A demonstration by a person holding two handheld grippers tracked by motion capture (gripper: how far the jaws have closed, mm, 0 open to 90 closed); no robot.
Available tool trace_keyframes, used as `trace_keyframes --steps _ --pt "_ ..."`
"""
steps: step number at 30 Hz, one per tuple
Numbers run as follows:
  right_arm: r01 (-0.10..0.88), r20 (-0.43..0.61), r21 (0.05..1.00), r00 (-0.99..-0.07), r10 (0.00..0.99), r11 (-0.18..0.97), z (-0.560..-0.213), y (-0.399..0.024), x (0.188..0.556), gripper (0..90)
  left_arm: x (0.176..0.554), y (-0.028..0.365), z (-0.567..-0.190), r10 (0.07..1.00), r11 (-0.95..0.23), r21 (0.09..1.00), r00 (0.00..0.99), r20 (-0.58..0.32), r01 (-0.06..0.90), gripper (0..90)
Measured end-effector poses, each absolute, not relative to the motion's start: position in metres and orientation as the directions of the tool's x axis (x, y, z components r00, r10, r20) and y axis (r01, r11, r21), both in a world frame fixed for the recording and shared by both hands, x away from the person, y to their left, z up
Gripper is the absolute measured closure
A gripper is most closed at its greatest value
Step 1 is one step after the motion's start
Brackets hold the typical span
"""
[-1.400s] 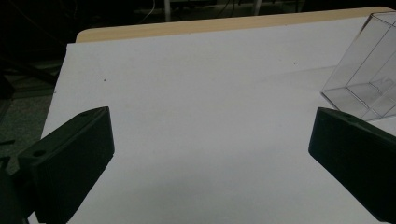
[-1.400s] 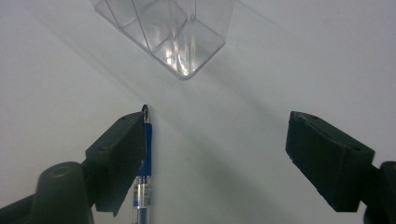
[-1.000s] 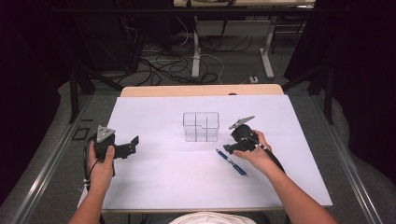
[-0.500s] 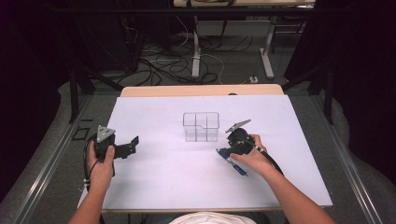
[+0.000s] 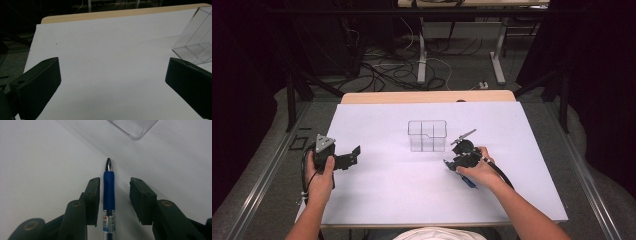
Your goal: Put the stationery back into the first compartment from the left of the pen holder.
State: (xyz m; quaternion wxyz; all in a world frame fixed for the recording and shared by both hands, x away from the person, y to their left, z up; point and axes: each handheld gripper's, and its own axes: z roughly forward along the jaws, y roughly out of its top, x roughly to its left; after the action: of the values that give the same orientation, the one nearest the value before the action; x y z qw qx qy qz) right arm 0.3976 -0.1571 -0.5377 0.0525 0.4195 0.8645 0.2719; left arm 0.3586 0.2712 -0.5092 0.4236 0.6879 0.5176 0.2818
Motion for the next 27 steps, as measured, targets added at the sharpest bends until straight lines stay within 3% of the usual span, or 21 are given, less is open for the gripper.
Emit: trace_keyframes --steps 14,21,22,27 --pt "0.682 0.133 0.532 -0.653 0.746 0.502 -0.5419 -0.1543 0.3974 68.4 0.3585 0.2714 -0.5090 0.951 -0.107 0.874 0.304 -0.049 0.474 0.0" --pt "0.703 0.138 0.511 -0.635 0.760 0.495 -0.5411 -0.1522 0.3956 74.3 0.3584 0.2713 -0.5089 0.952 -0.104 0.874 0.303 -0.051 0.474 0.0" --pt "0.716 0.131 0.470 -0.634 0.762 0.516 -0.5376 -0.1523 0.3954 75.2 0.3583 0.2714 -0.5087 0.951 -0.104 0.874 0.304 -0.052 0.475 0.0" --pt "0.695 0.132 0.499 -0.652 0.747 0.518 -0.5398 -0.1520 0.3967 78.8 0.3584 0.2714 -0.5089 0.951 -0.104 0.875 0.304 -0.052 0.474 0.0"
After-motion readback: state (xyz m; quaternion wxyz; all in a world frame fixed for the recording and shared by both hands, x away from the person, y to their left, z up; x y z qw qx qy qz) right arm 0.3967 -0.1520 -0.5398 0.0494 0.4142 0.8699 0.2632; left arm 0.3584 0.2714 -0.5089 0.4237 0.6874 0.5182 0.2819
